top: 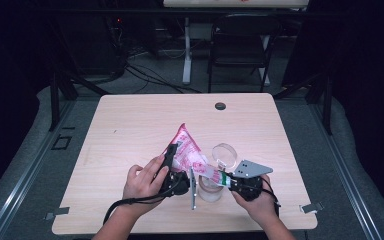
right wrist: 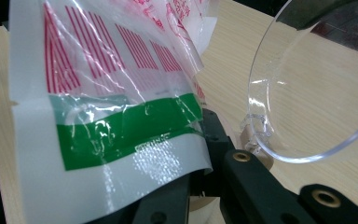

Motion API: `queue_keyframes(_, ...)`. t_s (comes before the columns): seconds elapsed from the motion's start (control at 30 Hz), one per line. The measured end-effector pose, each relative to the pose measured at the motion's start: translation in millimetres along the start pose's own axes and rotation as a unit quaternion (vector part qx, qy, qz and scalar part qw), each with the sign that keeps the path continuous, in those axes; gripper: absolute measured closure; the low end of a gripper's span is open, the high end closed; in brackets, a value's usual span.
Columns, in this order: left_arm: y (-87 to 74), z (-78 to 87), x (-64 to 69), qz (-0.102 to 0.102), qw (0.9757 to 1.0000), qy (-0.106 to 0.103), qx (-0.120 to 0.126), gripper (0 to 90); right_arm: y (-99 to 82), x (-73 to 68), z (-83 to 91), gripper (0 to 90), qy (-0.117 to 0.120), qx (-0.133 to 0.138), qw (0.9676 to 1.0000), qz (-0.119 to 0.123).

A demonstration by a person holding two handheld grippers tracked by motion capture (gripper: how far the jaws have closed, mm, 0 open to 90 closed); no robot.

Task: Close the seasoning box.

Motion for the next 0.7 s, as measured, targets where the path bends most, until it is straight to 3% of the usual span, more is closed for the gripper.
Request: queue_keyframes(0.7, 1.3, 1.0, -1.7, 0.000, 1.0000, 0.004, 0.003, 60.3, -0.1, 0.5, -0.4, 90.0, 0.001, 0.000, 1.0000, -0.001)
Point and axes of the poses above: each handheld gripper's, and its own axes: z roughly backward along the jaws, y roughly out of its top, x roughly to its right, the point moved 6 cm from there along -z, roughly forward along the jaws, and after that the axes turned 8 degrees about -y, right-handed, at the moved point
